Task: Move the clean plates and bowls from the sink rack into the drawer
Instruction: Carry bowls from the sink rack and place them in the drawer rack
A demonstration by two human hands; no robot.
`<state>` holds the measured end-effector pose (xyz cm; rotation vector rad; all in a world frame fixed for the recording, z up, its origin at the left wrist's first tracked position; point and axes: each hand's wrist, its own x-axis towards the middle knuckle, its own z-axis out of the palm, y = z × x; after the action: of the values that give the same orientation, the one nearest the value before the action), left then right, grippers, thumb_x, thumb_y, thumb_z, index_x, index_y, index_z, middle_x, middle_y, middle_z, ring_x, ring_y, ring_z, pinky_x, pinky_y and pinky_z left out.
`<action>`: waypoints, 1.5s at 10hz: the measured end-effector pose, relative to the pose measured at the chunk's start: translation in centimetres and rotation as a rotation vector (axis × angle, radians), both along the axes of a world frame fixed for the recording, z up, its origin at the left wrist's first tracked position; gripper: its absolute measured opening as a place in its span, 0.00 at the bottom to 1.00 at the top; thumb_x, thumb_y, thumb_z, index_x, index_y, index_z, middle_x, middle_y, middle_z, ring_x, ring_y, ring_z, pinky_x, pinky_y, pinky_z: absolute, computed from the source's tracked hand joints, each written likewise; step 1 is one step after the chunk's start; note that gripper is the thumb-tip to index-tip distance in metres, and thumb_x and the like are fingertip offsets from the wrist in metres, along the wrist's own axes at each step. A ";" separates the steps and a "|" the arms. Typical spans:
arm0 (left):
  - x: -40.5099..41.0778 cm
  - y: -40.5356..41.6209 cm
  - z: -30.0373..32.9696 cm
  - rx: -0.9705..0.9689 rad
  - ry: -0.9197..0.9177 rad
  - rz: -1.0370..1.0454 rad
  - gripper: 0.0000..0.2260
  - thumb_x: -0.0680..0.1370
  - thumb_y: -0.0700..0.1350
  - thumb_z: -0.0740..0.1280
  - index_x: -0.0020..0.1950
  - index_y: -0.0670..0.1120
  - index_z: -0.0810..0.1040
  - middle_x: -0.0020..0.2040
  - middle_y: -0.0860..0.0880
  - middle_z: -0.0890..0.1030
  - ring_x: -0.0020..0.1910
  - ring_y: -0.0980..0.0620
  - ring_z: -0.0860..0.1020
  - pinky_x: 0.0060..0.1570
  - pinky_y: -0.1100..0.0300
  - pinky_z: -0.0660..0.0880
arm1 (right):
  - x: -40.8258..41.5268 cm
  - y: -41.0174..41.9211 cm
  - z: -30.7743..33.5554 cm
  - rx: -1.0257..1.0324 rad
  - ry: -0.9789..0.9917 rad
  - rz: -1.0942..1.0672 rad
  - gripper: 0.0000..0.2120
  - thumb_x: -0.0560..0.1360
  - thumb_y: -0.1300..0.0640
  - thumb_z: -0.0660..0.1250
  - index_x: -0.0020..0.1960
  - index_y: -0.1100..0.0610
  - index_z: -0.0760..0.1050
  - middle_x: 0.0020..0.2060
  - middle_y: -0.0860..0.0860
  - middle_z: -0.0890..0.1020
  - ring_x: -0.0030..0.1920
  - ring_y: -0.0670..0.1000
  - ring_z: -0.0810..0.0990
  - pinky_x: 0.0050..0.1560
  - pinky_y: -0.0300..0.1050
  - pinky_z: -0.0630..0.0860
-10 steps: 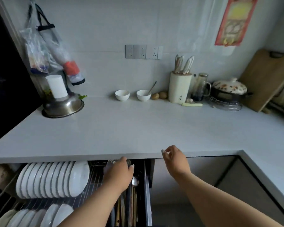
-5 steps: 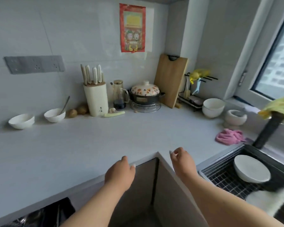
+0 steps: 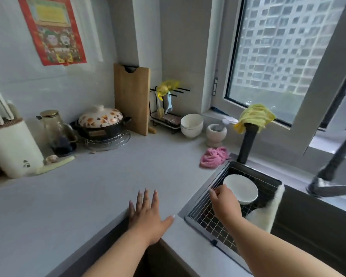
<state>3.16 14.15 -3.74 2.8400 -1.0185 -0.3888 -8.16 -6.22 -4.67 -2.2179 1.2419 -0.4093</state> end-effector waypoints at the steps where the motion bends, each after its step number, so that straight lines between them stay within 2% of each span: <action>1: 0.6 -2.5 -1.0 0.019 0.068 -0.088 0.44 0.75 0.71 0.50 0.77 0.47 0.32 0.77 0.44 0.31 0.75 0.46 0.29 0.73 0.45 0.32 | -0.6 -2.0 -0.7 0.047 0.040 -0.070 0.14 0.78 0.44 0.58 0.49 0.56 0.70 0.40 0.52 0.79 0.37 0.52 0.78 0.32 0.44 0.69; 4: 3.2 -8.6 -3.0 0.101 0.160 -0.251 0.44 0.76 0.69 0.51 0.77 0.45 0.32 0.77 0.45 0.33 0.76 0.49 0.33 0.75 0.50 0.35 | -0.7 -6.8 -2.1 0.209 0.140 -0.236 0.20 0.79 0.44 0.58 0.62 0.59 0.66 0.47 0.57 0.81 0.45 0.58 0.81 0.41 0.45 0.74; 5: 3.9 -10.3 -3.8 0.170 0.171 -0.306 0.43 0.76 0.69 0.50 0.78 0.46 0.33 0.77 0.45 0.33 0.76 0.49 0.34 0.75 0.49 0.36 | -0.9 -7.8 -3.2 0.257 0.149 -0.290 0.23 0.78 0.45 0.60 0.65 0.59 0.65 0.49 0.57 0.81 0.47 0.59 0.81 0.45 0.49 0.78; 7: 4.7 -13.3 -4.9 0.241 0.126 -0.389 0.42 0.75 0.72 0.49 0.77 0.51 0.32 0.76 0.45 0.30 0.75 0.47 0.29 0.73 0.43 0.32 | -1.0 -10.1 -4.3 0.325 0.180 -0.359 0.24 0.79 0.47 0.60 0.68 0.60 0.63 0.54 0.59 0.79 0.51 0.59 0.80 0.46 0.46 0.75; 8: 5.2 -14.5 -5.0 0.256 0.127 -0.392 0.45 0.73 0.74 0.50 0.76 0.52 0.31 0.75 0.45 0.28 0.74 0.46 0.28 0.72 0.40 0.33 | -0.4 -11.0 -5.5 0.356 0.183 -0.383 0.23 0.78 0.49 0.61 0.67 0.61 0.63 0.55 0.58 0.78 0.52 0.59 0.79 0.50 0.48 0.74; 9: 5.5 -15.5 -5.1 0.258 0.152 -0.384 0.46 0.72 0.73 0.53 0.76 0.52 0.31 0.75 0.45 0.28 0.74 0.46 0.28 0.71 0.36 0.33 | -0.1 -12.0 -6.3 0.444 0.148 -0.361 0.24 0.77 0.52 0.64 0.67 0.62 0.65 0.47 0.56 0.75 0.48 0.56 0.74 0.49 0.48 0.73; 10: 5.7 -16.4 -5.0 0.259 0.154 -0.370 0.46 0.72 0.71 0.56 0.77 0.53 0.32 0.76 0.45 0.29 0.74 0.46 0.28 0.69 0.34 0.33 | 0.3 -12.4 -7.1 0.889 -0.423 -0.585 0.27 0.76 0.53 0.65 0.72 0.60 0.63 0.59 0.59 0.75 0.60 0.60 0.75 0.56 0.47 0.76; 11: 5.8 -17.3 -4.8 0.261 0.156 -0.367 0.45 0.72 0.69 0.57 0.77 0.54 0.32 0.76 0.46 0.29 0.74 0.46 0.29 0.69 0.32 0.34 | 0.7 -12.9 -8.3 0.400 0.245 -0.328 0.23 0.76 0.49 0.65 0.65 0.63 0.71 0.53 0.56 0.79 0.54 0.56 0.78 0.46 0.42 0.71; 12: 5.9 -17.8 -4.7 0.263 0.169 -0.362 0.45 0.72 0.67 0.58 0.77 0.55 0.32 0.76 0.47 0.29 0.74 0.47 0.29 0.69 0.32 0.35 | 0.3 -13.4 -8.5 0.445 0.221 -0.383 0.22 0.77 0.44 0.64 0.61 0.61 0.73 0.44 0.52 0.76 0.47 0.53 0.77 0.39 0.40 0.68; 13: 5.9 -18.0 -4.6 0.268 0.172 -0.358 0.45 0.72 0.67 0.58 0.76 0.55 0.32 0.76 0.47 0.29 0.74 0.47 0.29 0.69 0.32 0.36 | 0.1 -13.6 -8.1 0.347 0.310 -0.330 0.18 0.76 0.42 0.65 0.49 0.59 0.76 0.40 0.52 0.76 0.40 0.53 0.75 0.26 0.40 0.64; 14: 5.9 -18.1 -4.6 0.262 0.161 -0.355 0.44 0.72 0.67 0.58 0.77 0.55 0.33 0.76 0.47 0.29 0.75 0.47 0.29 0.69 0.32 0.36 | -0.2 -13.7 -8.2 0.275 0.246 -0.339 0.17 0.75 0.46 0.66 0.34 0.55 0.67 0.37 0.52 0.77 0.39 0.54 0.74 0.26 0.39 0.62; 15: 5.8 -17.9 -4.8 0.250 0.137 -0.365 0.44 0.73 0.68 0.57 0.77 0.55 0.33 0.77 0.47 0.31 0.75 0.47 0.30 0.69 0.33 0.36 | -0.5 -13.4 -8.2 0.232 0.111 -0.367 0.15 0.76 0.50 0.66 0.36 0.55 0.66 0.38 0.53 0.76 0.40 0.55 0.74 0.28 0.41 0.62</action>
<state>8.94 -3.73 -8.56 2.7733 -1.5596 -0.7819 -8.64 -19.58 -12.88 -1.8410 1.6733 -0.2661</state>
